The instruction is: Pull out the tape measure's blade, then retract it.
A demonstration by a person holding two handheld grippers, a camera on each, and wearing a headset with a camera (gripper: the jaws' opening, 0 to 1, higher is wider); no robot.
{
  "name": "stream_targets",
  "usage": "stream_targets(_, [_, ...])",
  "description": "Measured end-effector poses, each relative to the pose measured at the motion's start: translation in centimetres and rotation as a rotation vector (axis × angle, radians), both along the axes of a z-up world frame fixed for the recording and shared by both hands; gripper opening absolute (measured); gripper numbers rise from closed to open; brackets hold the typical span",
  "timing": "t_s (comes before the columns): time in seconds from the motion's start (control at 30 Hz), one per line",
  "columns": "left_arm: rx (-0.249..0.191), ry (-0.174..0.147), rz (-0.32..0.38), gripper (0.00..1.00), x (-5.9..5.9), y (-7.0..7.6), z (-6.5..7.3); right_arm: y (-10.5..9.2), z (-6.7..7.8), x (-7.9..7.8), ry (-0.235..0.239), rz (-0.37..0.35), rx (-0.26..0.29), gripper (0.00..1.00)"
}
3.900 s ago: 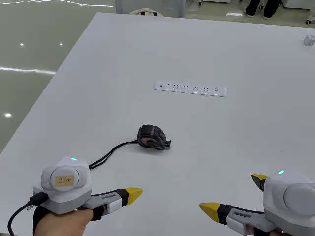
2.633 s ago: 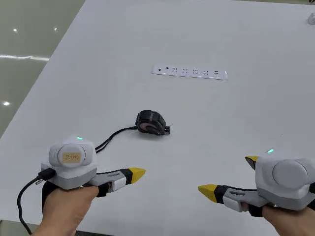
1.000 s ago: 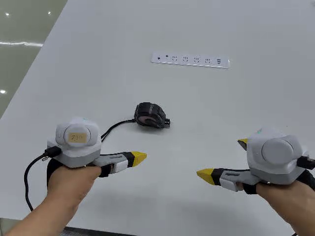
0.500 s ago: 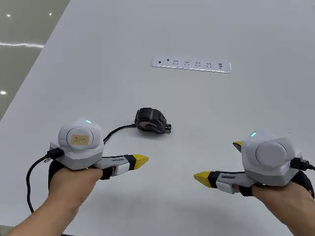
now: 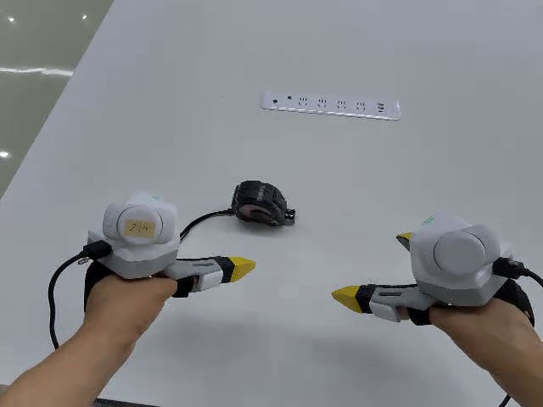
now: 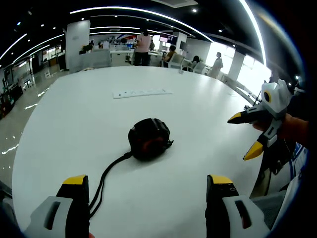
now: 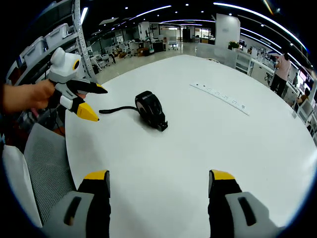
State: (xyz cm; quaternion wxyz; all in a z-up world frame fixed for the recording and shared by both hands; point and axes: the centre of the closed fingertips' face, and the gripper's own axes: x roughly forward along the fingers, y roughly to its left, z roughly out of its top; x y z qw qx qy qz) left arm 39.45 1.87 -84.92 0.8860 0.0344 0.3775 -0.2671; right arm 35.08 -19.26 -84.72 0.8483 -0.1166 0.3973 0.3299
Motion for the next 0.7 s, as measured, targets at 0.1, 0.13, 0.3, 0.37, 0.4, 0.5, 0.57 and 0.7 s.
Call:
stream_targets(0.1, [0.004,0.001,-0.009,0.96,0.16,-0.03,-0.11,0.15,-0.21,0.15,0.001,0.012,-0.002,0.83])
stream_targets(0.13, [0.005,0.001,-0.010,0.96,0.20,-0.04,-0.13,0.18,-0.29,0.16,0.001,0.016,-0.004,0.83])
stream_targets(0.3, [0.011,0.003,-0.027,0.95,0.39,-0.15,-0.33,0.34,-0.49,0.41,0.000,0.035,-0.010,0.82])
stream_targets(0.37, [0.014,0.004,-0.037,0.94,0.47,-0.25,-0.46,0.40,-0.58,0.56,0.000,0.042,-0.012,0.82])
stream_targets(0.4, [0.016,0.005,-0.041,0.94,0.50,-0.27,-0.52,0.43,-0.59,0.61,-0.001,0.045,-0.012,0.82])
stream_targets(0.5, [0.022,0.008,-0.055,0.94,0.63,-0.35,-0.71,0.49,-0.79,0.82,-0.002,0.056,-0.017,0.82])
stream_targets(0.57, [0.024,0.007,-0.061,0.94,0.71,-0.38,-0.76,0.54,-0.82,0.89,-0.002,0.061,-0.019,0.82])
stream_targets(0.7, [0.026,0.007,-0.066,0.94,0.77,-0.41,-0.79,0.56,-0.86,0.96,-0.002,0.065,-0.020,0.81])
